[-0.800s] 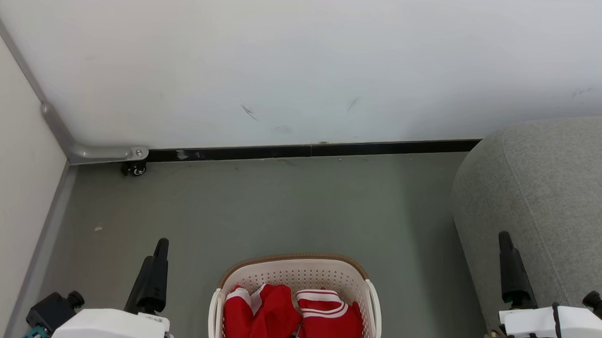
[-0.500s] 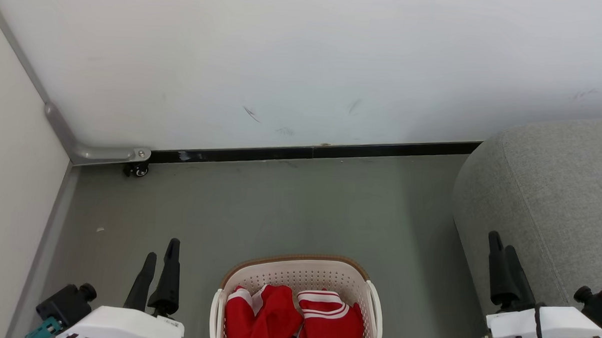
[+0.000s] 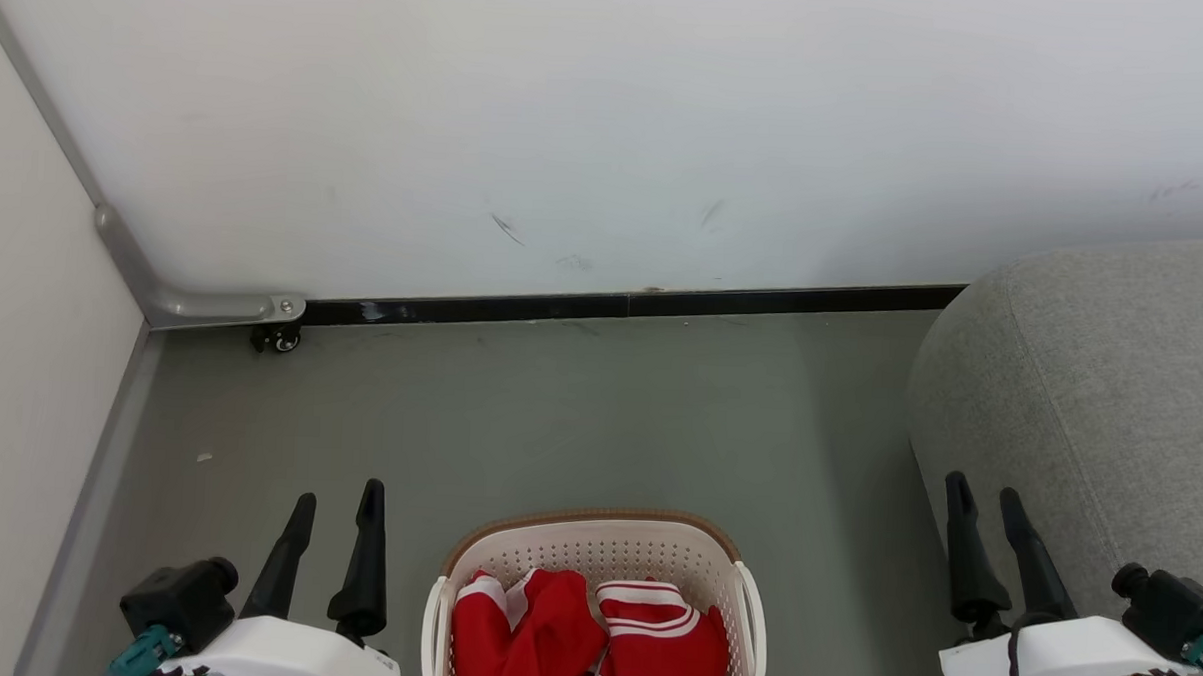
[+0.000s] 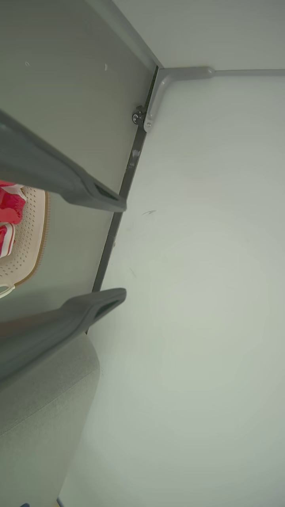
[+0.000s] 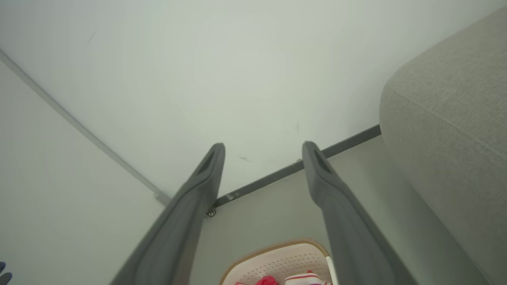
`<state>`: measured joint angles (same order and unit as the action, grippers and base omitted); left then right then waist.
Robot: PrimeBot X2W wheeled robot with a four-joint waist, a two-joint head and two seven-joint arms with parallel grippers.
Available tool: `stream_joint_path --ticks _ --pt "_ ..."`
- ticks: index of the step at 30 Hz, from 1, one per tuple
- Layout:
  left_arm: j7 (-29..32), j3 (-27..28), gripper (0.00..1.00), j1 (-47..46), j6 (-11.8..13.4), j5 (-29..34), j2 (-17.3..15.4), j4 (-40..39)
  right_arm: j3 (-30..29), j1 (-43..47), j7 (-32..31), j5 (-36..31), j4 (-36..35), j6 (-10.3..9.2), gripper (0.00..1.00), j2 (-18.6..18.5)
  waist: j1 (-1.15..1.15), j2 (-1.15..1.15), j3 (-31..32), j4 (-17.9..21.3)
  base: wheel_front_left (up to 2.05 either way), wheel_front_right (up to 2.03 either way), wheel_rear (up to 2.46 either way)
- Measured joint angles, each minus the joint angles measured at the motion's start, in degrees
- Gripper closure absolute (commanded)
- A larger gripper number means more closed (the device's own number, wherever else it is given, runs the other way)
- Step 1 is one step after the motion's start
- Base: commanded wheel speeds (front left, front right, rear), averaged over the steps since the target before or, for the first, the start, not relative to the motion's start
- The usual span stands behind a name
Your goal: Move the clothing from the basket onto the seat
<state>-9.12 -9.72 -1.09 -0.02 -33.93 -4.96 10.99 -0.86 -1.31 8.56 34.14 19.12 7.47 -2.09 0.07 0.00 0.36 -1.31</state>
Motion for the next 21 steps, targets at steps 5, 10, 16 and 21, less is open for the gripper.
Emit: stream_joint_path --ticks 5,10,16,21 --pt "-1.0 -1.1 0.00 0.0 1.0 5.8 -0.3 -0.2 -0.2 -0.2 0.6 -5.6 0.4 0.00 0.00 0.0 -0.02 0.00 -0.1 -0.1 0.00 0.00 0.00" --pt "-1.6 -1.8 0.00 0.0 2.1 9.5 -0.3 -0.3 -0.5 -0.3 1.4 -10.3 0.8 0.00 0.00 0.0 -0.03 0.00 -0.1 -0.1 0.00 0.00 0.00" --pt "-3.0 -2.7 0.00 0.0 3.1 14.6 -0.3 -0.6 -0.7 -1.3 2.1 -16.1 1.5 0.01 0.00 -0.1 -0.03 0.00 -0.1 -0.1 0.00 0.00 0.00" --pt "-3.9 -3.4 0.00 0.0 3.8 18.5 -0.2 -0.6 -0.5 -1.4 2.5 -21.0 1.8 0.01 0.00 -0.1 -0.03 0.00 0.0 -0.1 0.00 0.00 0.00"
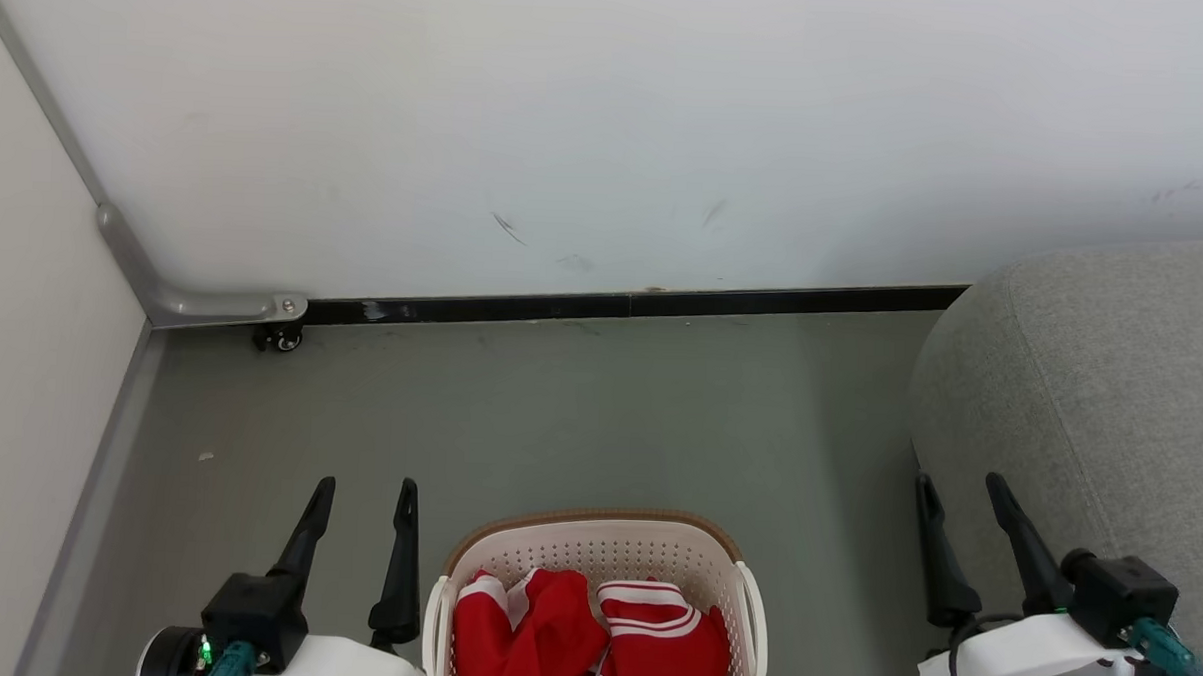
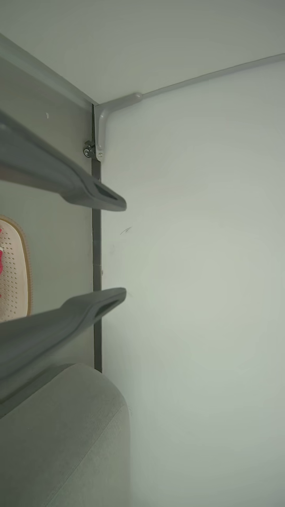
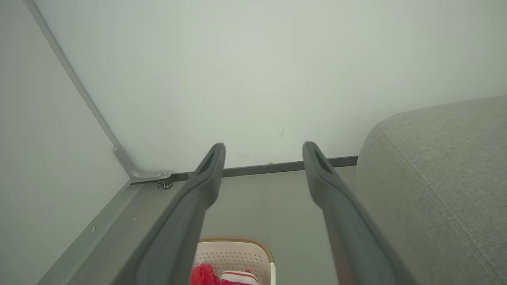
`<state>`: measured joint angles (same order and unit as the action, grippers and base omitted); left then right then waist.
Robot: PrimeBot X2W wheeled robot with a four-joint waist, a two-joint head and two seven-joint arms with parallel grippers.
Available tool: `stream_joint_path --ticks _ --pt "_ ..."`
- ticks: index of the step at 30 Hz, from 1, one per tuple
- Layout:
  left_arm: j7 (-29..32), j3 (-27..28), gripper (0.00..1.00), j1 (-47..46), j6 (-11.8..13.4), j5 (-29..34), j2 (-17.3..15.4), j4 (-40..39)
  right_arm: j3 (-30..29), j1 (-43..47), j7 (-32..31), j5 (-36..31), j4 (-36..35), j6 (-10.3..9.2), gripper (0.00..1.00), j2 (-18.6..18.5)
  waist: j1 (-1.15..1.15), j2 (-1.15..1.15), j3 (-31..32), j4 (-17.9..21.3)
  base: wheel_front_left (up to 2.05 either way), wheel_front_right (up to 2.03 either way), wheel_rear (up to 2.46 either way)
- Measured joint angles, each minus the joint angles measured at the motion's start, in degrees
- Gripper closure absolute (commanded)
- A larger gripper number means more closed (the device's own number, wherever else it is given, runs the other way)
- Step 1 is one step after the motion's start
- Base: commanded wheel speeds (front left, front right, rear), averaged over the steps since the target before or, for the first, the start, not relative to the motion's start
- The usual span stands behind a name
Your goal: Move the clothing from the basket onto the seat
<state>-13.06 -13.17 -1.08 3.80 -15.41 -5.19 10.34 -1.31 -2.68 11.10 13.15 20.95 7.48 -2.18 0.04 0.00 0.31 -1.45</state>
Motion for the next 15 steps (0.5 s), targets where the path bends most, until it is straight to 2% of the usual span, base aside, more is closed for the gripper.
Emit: stream_joint_path --ticks 6,15 --pt "-1.3 -0.8 0.00 0.1 0.7 4.3 0.1 0.0 0.3 0.0 0.5 -4.6 0.7 0.00 0.00 0.0 0.00 0.00 0.0 0.0 0.00 0.00 0.00" --pt "-1.4 -0.3 0.00 0.3 0.8 4.6 0.4 0.4 0.6 0.0 0.6 -4.0 1.3 0.00 0.00 0.0 -0.01 0.00 0.0 0.0 0.00 0.00 0.00"
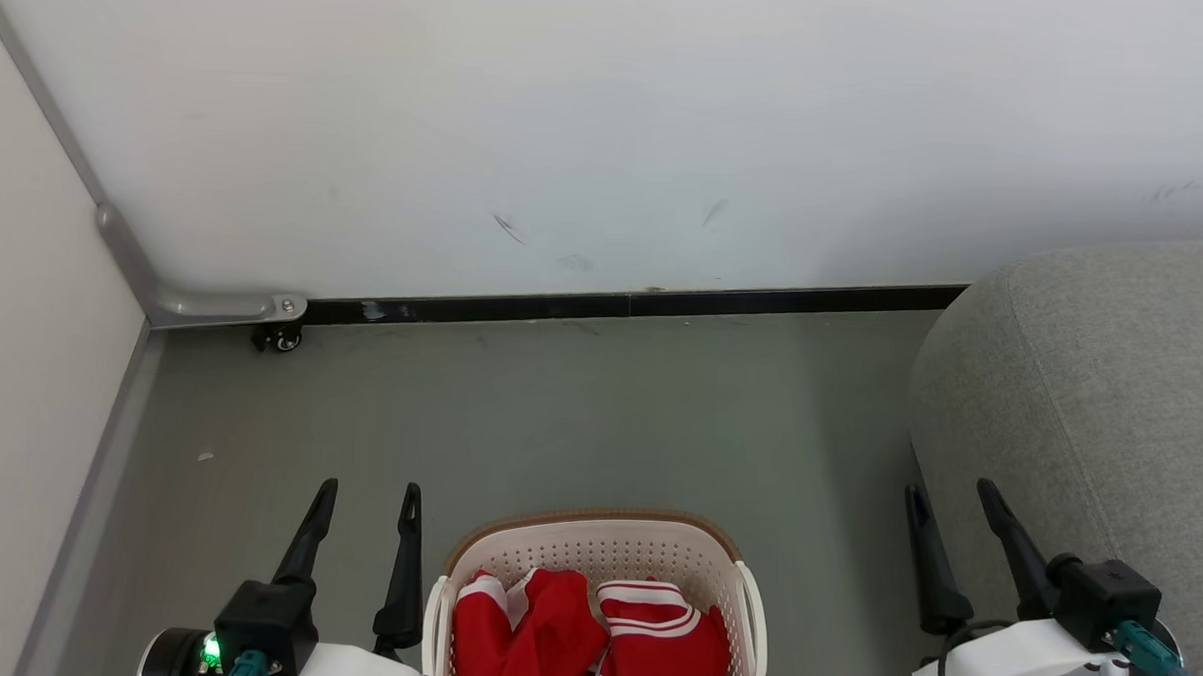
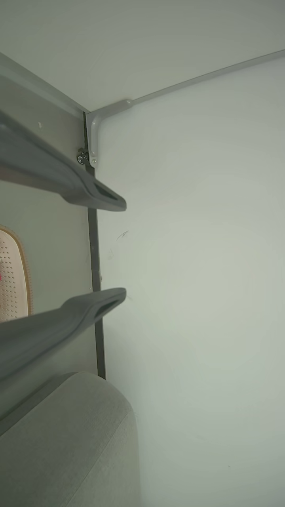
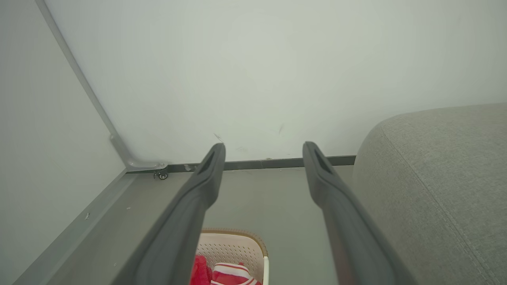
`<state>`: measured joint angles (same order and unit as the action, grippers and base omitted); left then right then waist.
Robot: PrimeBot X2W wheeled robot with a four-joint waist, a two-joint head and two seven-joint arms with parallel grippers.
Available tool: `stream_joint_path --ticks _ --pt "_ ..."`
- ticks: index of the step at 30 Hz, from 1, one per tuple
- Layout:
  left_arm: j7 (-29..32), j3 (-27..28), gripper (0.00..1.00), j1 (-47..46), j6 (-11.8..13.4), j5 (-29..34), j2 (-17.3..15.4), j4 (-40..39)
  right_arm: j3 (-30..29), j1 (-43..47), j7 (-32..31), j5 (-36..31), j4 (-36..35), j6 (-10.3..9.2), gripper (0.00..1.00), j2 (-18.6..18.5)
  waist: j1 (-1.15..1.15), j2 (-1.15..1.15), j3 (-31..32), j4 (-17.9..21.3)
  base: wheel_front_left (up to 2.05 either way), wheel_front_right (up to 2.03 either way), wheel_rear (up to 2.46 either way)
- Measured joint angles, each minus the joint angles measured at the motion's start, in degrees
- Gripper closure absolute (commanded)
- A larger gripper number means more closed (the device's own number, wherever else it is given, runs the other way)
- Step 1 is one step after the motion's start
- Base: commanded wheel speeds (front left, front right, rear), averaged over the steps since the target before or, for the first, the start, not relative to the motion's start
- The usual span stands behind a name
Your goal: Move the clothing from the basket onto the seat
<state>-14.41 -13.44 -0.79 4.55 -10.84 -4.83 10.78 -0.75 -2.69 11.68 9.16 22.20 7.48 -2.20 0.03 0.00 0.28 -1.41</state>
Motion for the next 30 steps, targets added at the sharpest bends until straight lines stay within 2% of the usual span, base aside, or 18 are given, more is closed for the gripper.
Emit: stream_joint_path --ticks 30 --pt "0.0 1.5 0.00 0.1 -0.1 0.1 0.8 0.3 -0.2 0.0 0.5 0.6 0.3 0.00 0.00 0.0 -0.01 0.00 -0.3 0.2 0.00 0.00 0.00"
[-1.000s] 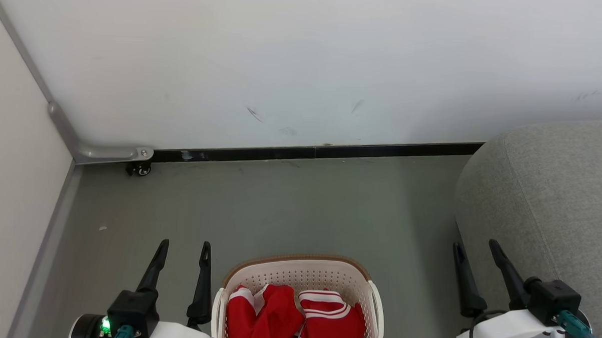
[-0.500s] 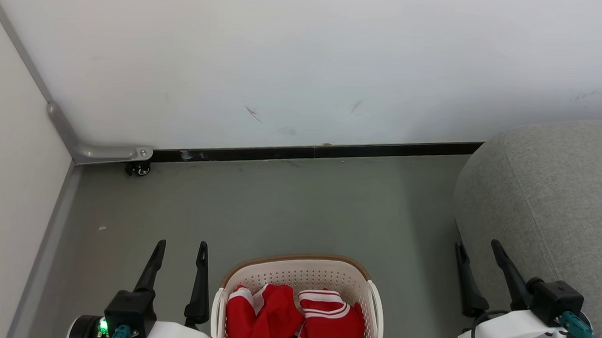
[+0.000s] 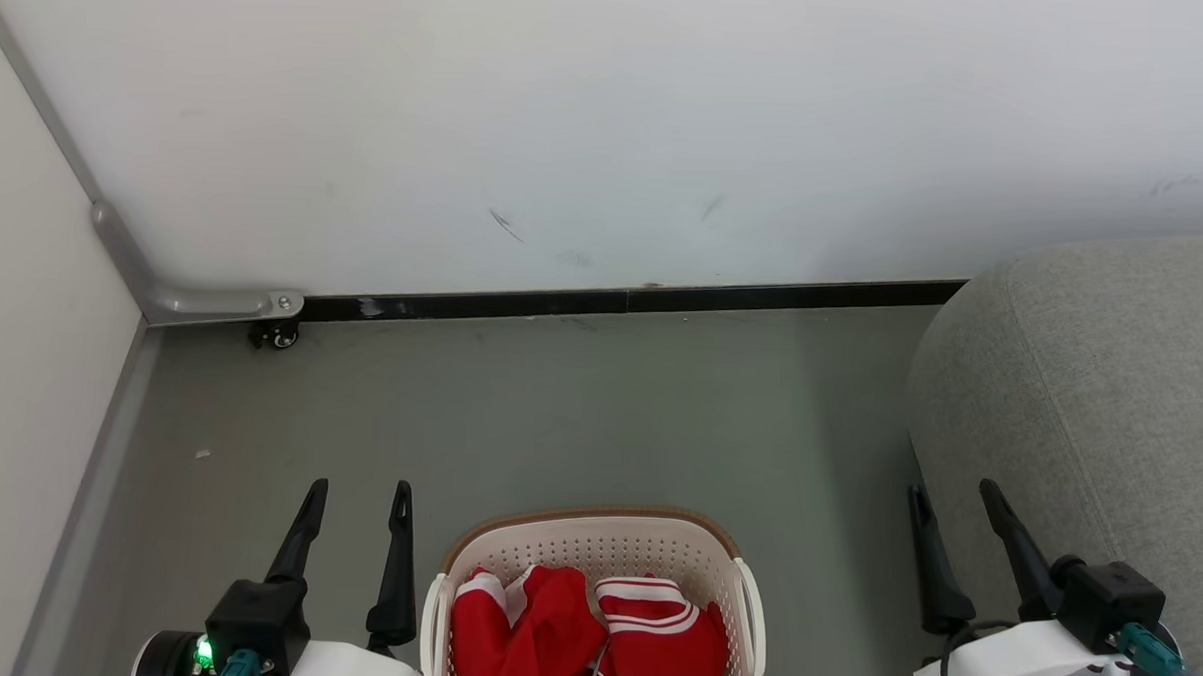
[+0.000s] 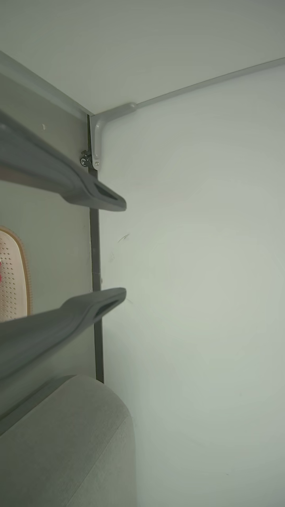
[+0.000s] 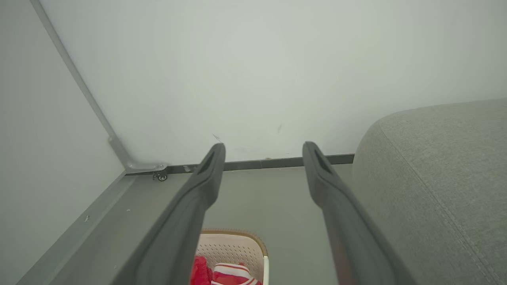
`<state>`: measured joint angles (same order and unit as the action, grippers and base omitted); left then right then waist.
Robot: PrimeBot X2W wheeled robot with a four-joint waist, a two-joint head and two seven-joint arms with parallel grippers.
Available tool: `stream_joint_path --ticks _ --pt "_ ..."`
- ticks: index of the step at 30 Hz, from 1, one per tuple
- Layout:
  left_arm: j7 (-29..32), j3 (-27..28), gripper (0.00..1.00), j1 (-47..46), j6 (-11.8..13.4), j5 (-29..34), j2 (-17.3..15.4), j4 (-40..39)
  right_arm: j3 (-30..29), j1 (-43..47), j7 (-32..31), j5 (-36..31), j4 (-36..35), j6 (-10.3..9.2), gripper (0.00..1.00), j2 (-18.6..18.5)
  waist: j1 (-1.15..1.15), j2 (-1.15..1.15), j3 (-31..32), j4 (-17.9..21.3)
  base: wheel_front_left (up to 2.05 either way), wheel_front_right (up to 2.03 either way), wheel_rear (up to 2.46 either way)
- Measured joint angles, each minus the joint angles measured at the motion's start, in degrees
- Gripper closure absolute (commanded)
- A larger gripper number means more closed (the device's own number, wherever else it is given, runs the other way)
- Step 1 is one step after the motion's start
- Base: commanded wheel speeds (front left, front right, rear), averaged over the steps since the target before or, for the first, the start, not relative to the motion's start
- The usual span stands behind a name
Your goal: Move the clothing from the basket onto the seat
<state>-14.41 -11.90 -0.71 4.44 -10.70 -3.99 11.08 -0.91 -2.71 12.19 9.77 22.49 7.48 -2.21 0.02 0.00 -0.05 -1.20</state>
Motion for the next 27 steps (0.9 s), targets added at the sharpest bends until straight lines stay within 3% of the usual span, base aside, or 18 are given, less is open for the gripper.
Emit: stream_joint_path --ticks 17,27 --pt "0.0 -0.3 0.00 -0.2 -1.0 1.4 0.0 1.6 -0.5 -0.1 0.6 0.4 -0.9 0.00 0.00 0.0 0.00 0.00 -2.0 0.4 0.00 0.00 0.00" --pt "0.0 -2.4 0.00 -2.2 -3.2 2.4 -0.1 5.2 -2.5 0.0 0.9 -0.3 -2.5 0.00 0.00 0.0 -0.01 0.00 -4.6 1.1 0.00 0.00 0.00"
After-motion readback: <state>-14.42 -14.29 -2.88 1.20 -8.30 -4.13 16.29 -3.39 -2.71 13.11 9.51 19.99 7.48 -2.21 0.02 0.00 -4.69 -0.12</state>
